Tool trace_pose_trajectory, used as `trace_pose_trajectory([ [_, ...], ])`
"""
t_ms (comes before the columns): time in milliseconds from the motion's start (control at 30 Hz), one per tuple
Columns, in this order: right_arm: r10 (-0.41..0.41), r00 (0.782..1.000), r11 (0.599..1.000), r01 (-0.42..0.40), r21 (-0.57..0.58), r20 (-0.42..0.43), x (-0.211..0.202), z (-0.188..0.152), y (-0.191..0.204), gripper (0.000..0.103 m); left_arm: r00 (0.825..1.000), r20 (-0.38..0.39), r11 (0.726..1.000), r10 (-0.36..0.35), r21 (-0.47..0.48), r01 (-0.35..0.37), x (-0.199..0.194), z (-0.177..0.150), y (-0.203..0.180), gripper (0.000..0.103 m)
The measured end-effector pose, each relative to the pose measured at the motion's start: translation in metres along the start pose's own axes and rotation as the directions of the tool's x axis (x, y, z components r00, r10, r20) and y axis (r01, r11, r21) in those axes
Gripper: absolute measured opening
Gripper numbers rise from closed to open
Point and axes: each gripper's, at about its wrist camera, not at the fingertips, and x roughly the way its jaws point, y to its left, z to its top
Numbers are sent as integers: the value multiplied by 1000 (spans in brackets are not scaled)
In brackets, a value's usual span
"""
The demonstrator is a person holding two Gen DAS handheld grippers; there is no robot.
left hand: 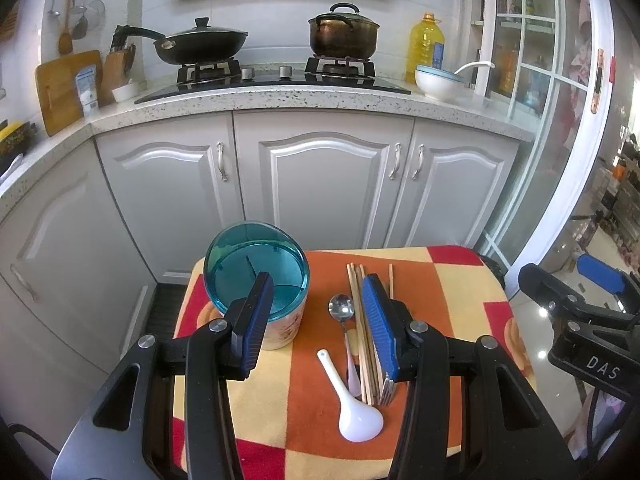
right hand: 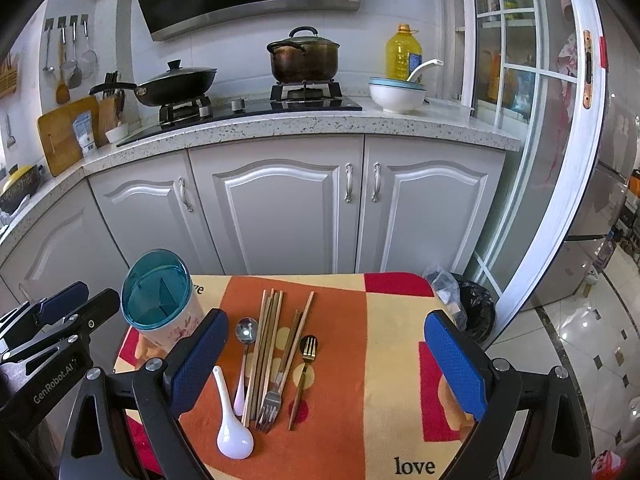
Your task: Organize utensils
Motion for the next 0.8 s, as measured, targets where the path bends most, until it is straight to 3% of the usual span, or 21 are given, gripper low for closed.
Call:
trace_pose_trajectory([
  [800,-8,1000,999,7,-40,-22,3,-4,12,98,1000,-6,1000,-10,-14,10,-1,-4,4,46],
])
